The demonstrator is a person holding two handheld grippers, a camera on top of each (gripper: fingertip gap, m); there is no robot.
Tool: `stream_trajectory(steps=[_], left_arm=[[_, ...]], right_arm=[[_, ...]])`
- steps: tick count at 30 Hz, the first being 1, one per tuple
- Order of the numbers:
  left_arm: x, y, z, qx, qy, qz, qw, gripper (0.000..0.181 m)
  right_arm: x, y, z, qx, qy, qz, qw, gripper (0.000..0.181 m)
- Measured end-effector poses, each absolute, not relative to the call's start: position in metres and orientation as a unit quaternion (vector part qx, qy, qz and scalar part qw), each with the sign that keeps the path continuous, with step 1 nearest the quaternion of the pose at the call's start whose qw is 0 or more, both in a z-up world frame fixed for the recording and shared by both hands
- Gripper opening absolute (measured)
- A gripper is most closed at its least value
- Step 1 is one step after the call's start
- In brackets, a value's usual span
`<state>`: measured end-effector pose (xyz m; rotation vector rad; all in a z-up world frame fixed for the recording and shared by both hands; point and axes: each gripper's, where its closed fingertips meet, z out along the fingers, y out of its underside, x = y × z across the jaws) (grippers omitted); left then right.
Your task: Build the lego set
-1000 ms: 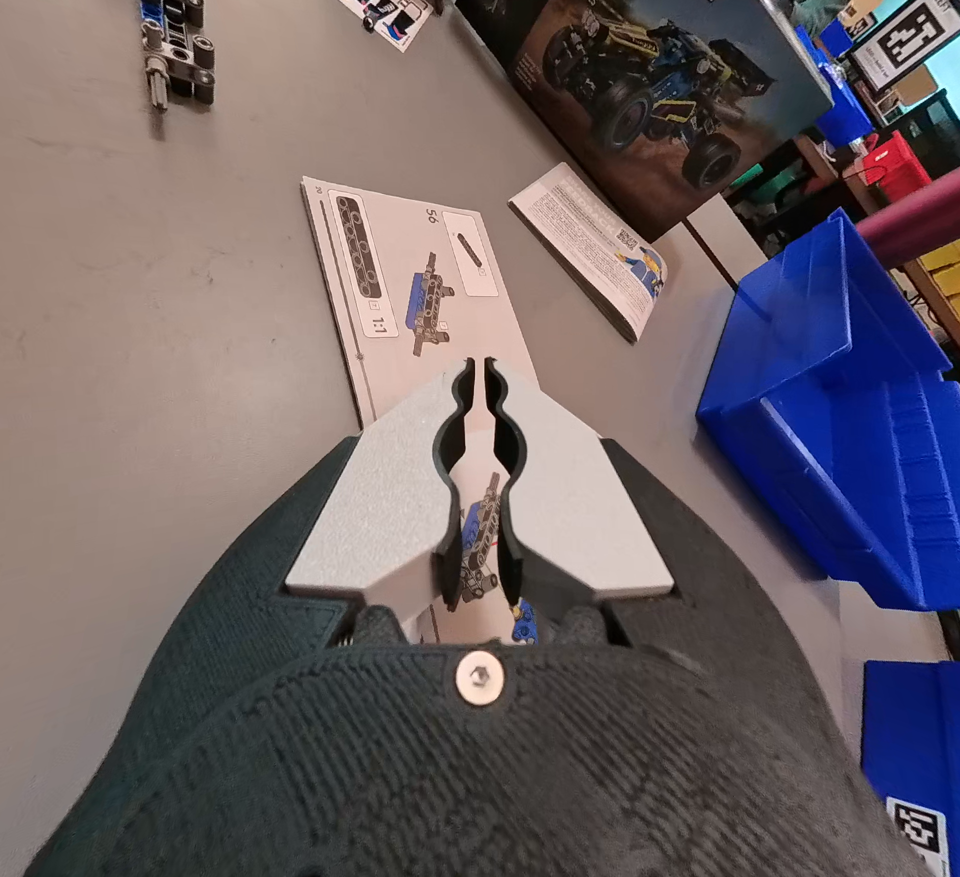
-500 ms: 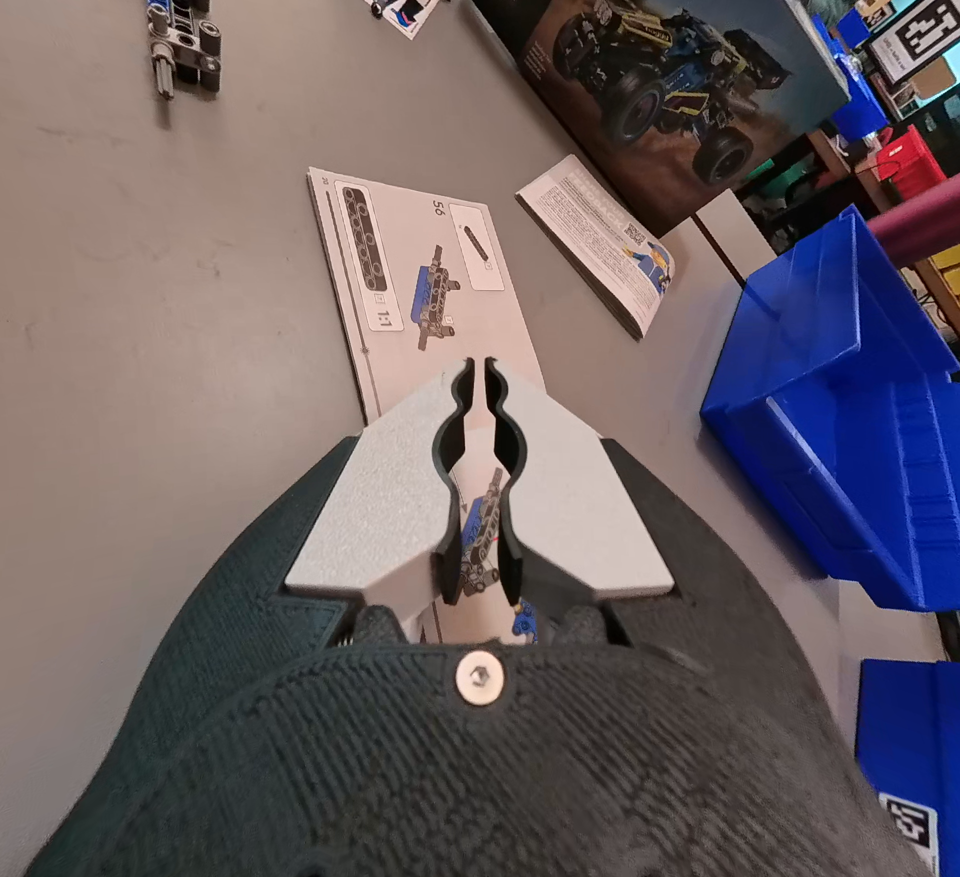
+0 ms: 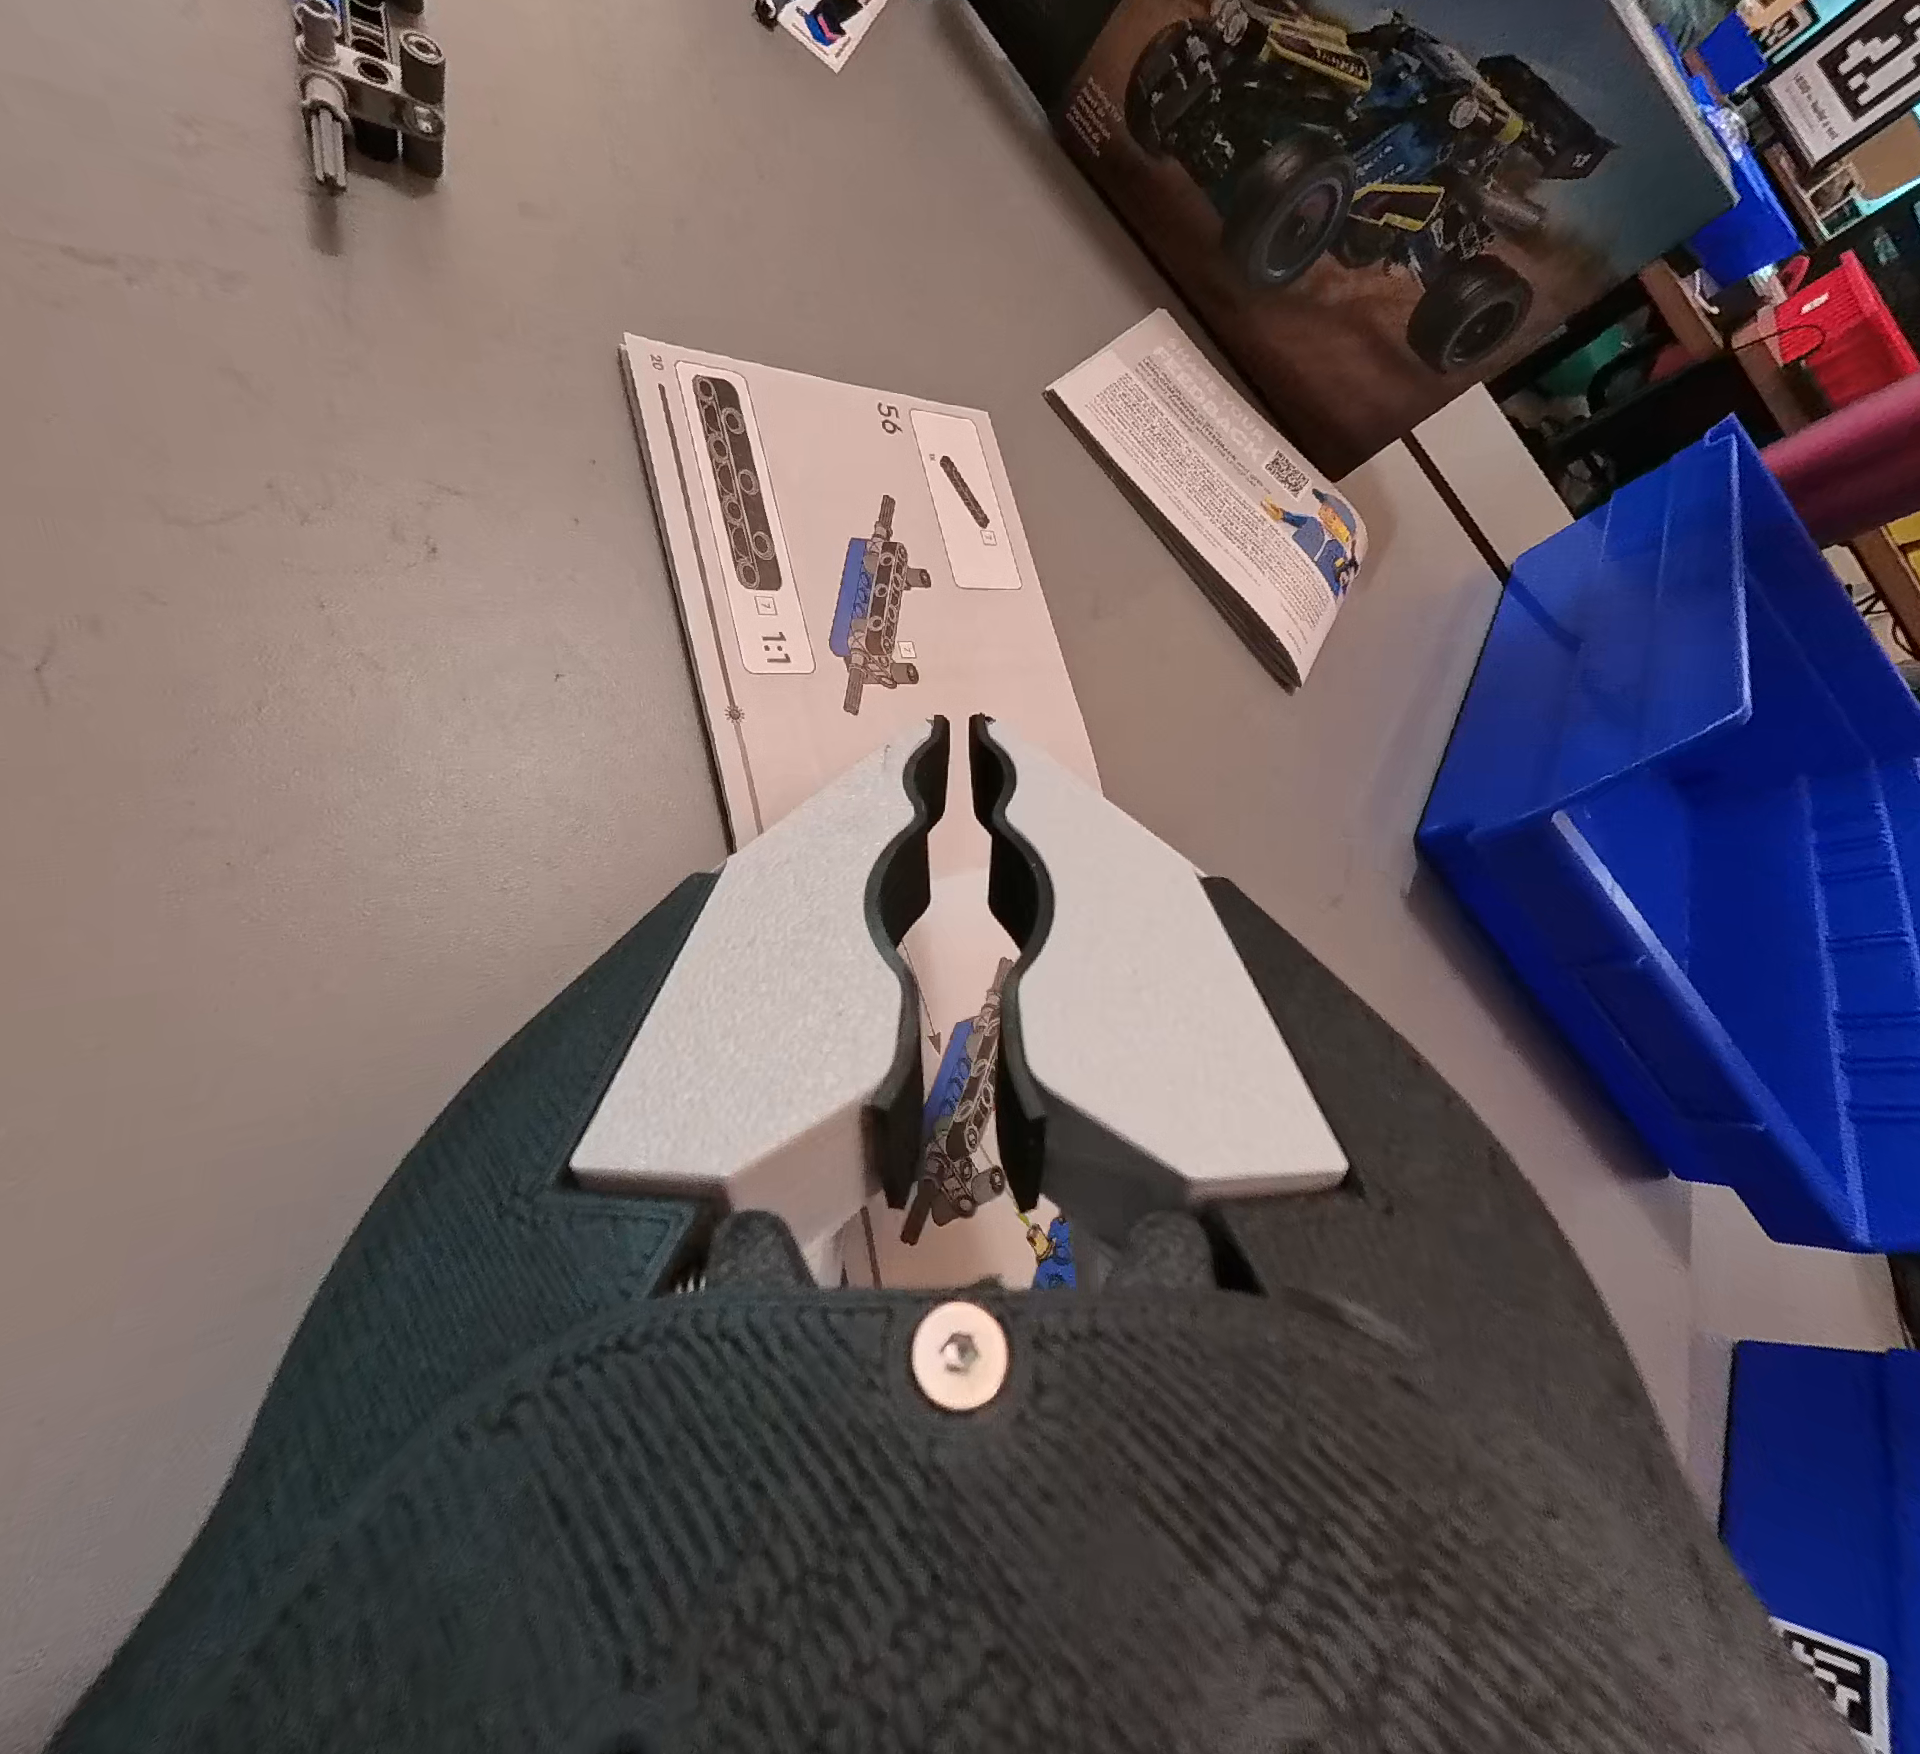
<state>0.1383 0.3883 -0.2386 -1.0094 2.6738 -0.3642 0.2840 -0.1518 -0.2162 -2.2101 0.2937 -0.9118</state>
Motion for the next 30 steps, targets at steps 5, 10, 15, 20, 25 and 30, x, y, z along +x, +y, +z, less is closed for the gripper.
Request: stream_trajectory(steps=[5, 10, 15, 20, 25, 30], left_arm=[[0.162, 0.372, -0.236, -0.32, 0.919, -0.14, 0.181, 0.012], [0.201, 0.345, -0.23, -0.312, 0.909, -0.177, 0.214, 0.01], [0.223, 0.321, -0.239, -0.293, 0.918, -0.189, 0.187, 0.015], [0.243, 0.33, -0.238, -0.318, 0.911, -0.173, 0.198, 0.011], [0.248, 0.329, -0.244, -0.319, 0.914, -0.183, 0.171, 0.012], [0.24, 0.343, -0.251, -0.329, 0.921, -0.148, 0.145, 0.013]], right_arm=[[0.283, -0.15, -0.216, -0.858, 0.108, -0.356, 0.355, 0.001], [0.283, -0.148, -0.215, -0.858, 0.107, -0.355, 0.355, 0.001], [0.281, -0.148, -0.217, -0.862, 0.105, -0.354, 0.348, 0.001], [0.28, -0.153, -0.215, -0.861, 0.11, -0.357, 0.346, 0.001], [0.283, -0.155, -0.214, -0.86, 0.113, -0.356, 0.349, 0.002], [0.283, -0.153, -0.216, -0.861, 0.11, -0.355, 0.346, 0.001]])
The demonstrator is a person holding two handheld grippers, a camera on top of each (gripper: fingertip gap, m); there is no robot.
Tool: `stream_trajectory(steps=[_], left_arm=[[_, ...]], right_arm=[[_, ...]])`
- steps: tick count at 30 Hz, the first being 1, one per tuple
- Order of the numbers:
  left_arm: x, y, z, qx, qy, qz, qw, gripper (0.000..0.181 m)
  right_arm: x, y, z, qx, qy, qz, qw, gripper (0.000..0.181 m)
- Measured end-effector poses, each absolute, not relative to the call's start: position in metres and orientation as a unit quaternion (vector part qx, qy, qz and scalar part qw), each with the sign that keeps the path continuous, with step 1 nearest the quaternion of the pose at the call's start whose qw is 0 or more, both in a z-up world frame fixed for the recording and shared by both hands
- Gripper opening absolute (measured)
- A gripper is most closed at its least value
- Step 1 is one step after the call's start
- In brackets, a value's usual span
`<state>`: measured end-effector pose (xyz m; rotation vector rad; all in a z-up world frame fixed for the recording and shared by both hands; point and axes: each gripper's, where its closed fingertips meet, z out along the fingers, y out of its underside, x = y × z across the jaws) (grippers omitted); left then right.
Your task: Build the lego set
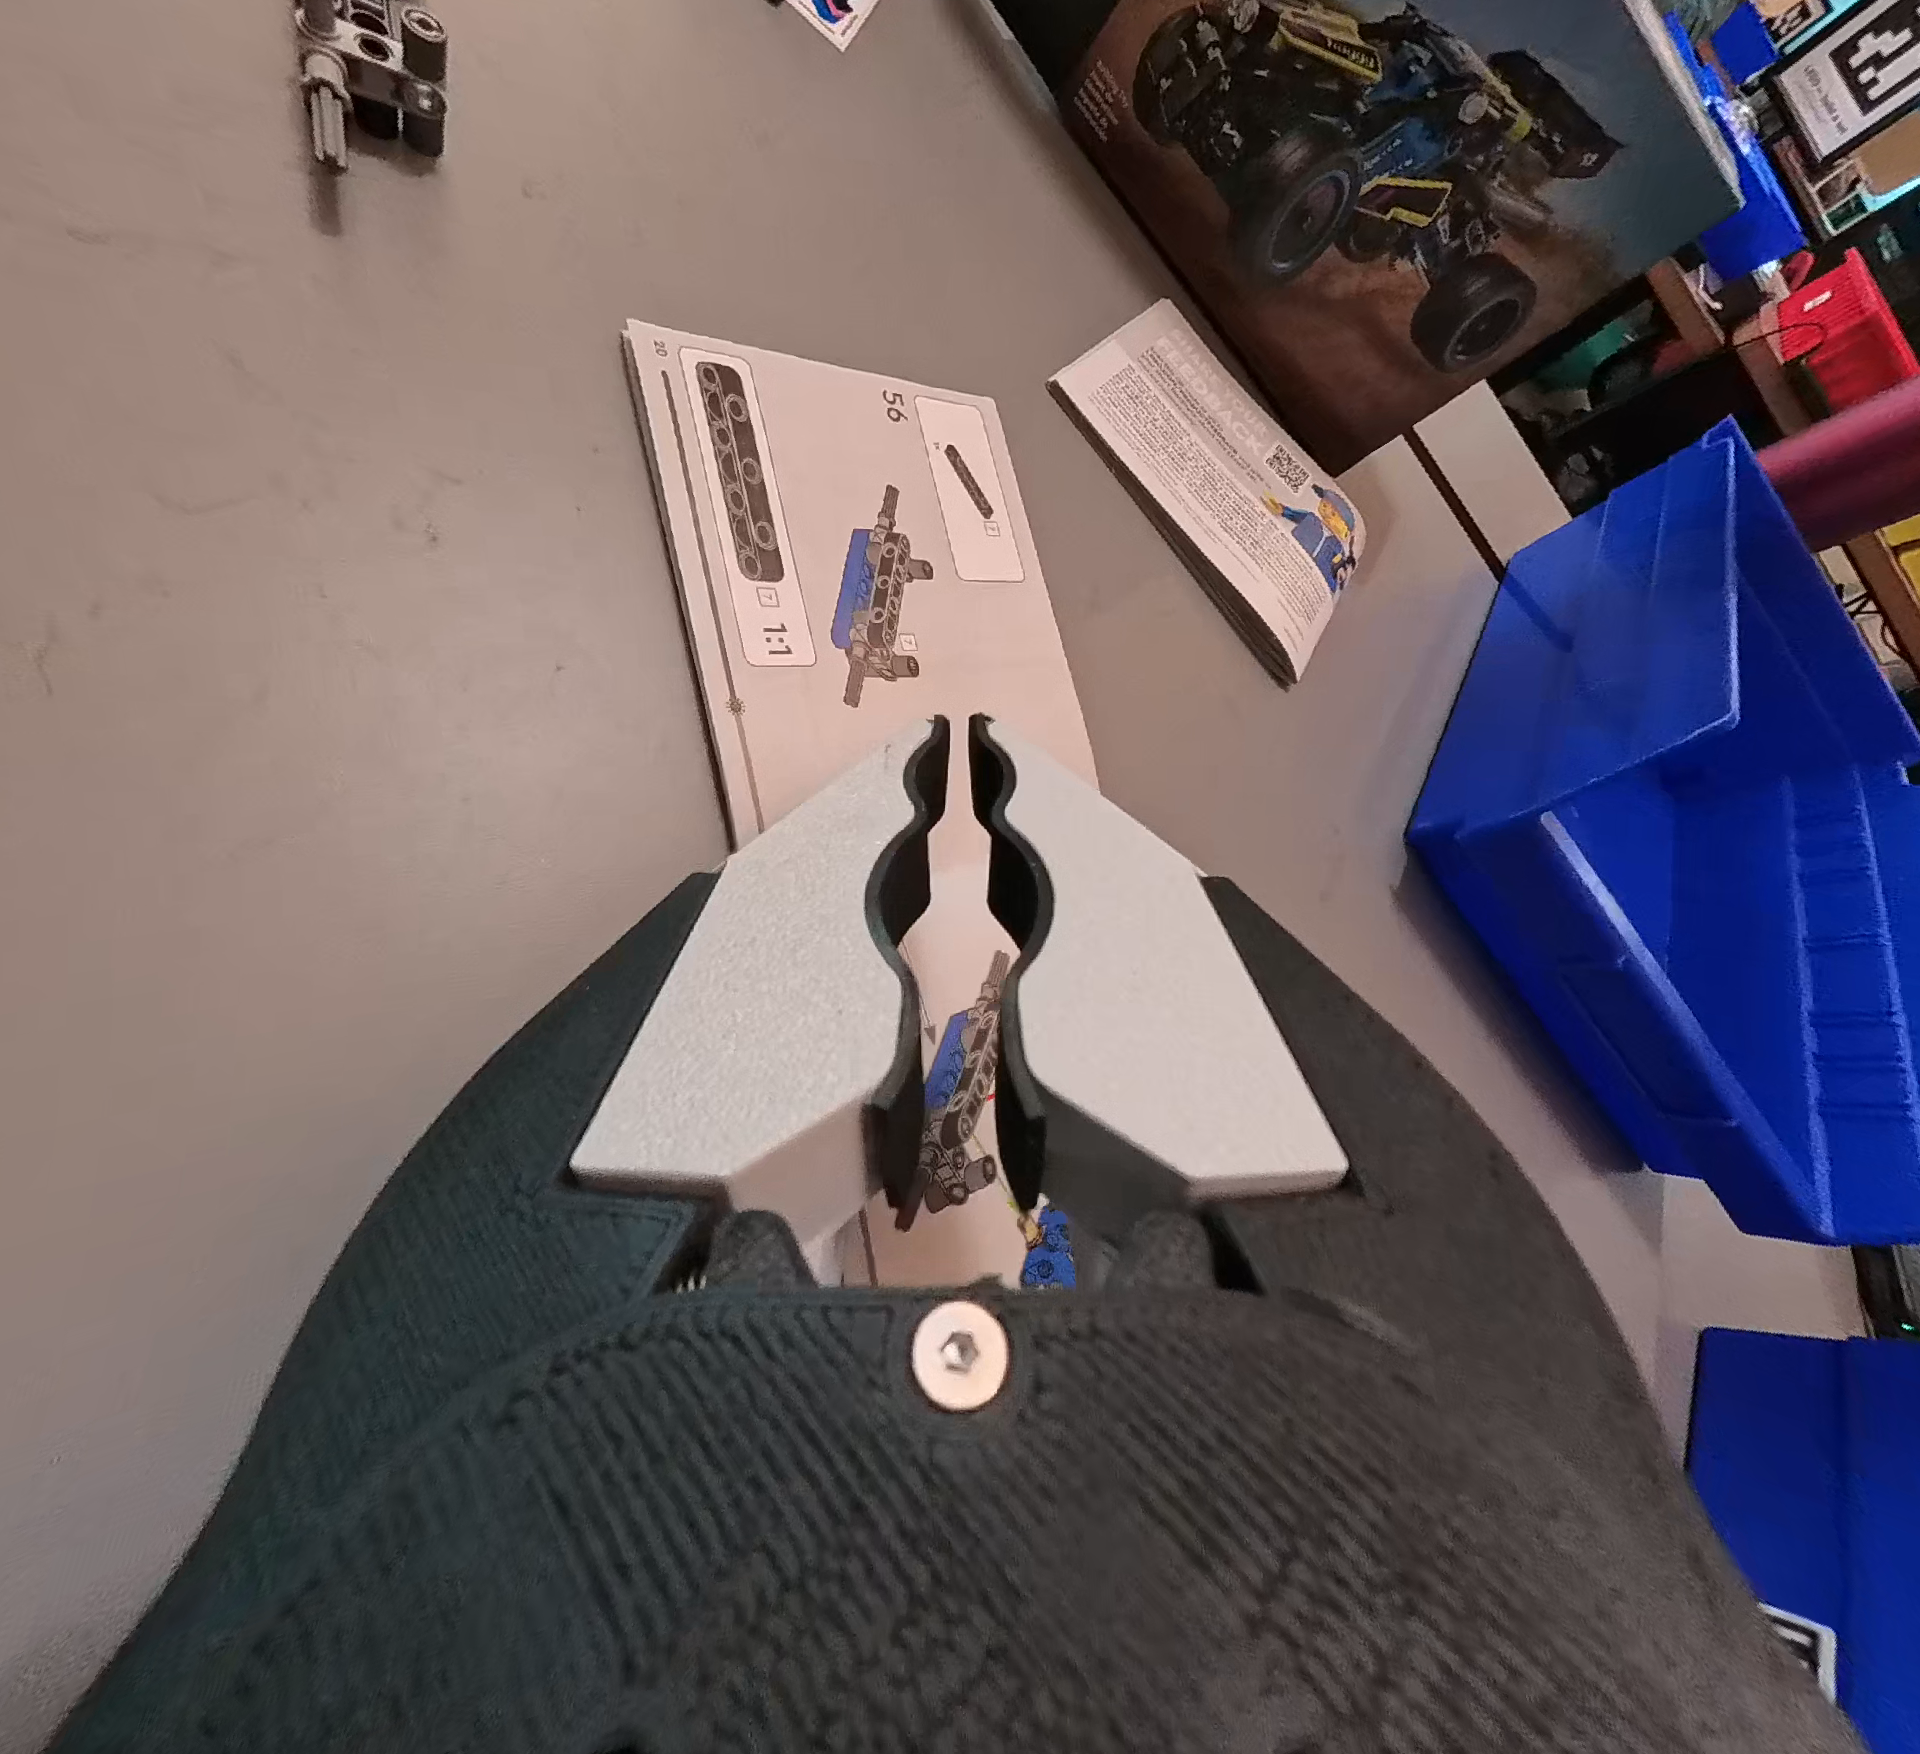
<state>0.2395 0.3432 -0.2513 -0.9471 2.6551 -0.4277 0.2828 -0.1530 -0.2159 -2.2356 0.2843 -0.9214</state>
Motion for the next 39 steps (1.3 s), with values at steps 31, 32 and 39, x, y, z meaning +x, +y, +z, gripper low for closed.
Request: stream_trajectory(steps=[31, 32, 39], left_arm=[[0.099, 0.316, -0.257, -0.33, 0.897, -0.283, 0.081, 0.012], [0.102, 0.316, -0.256, -0.345, 0.89, -0.289, 0.079, 0.007], [0.12, 0.268, -0.238, -0.4, 0.82, -0.41, 0.019, 0.005]], right_arm=[[0.286, -0.132, -0.201, -0.849, 0.085, -0.375, 0.363, 0.0], [0.285, -0.132, -0.2, -0.849, 0.086, -0.375, 0.363, 0.0], [0.273, -0.122, -0.198, -0.853, 0.071, -0.36, 0.372, 0.001]])
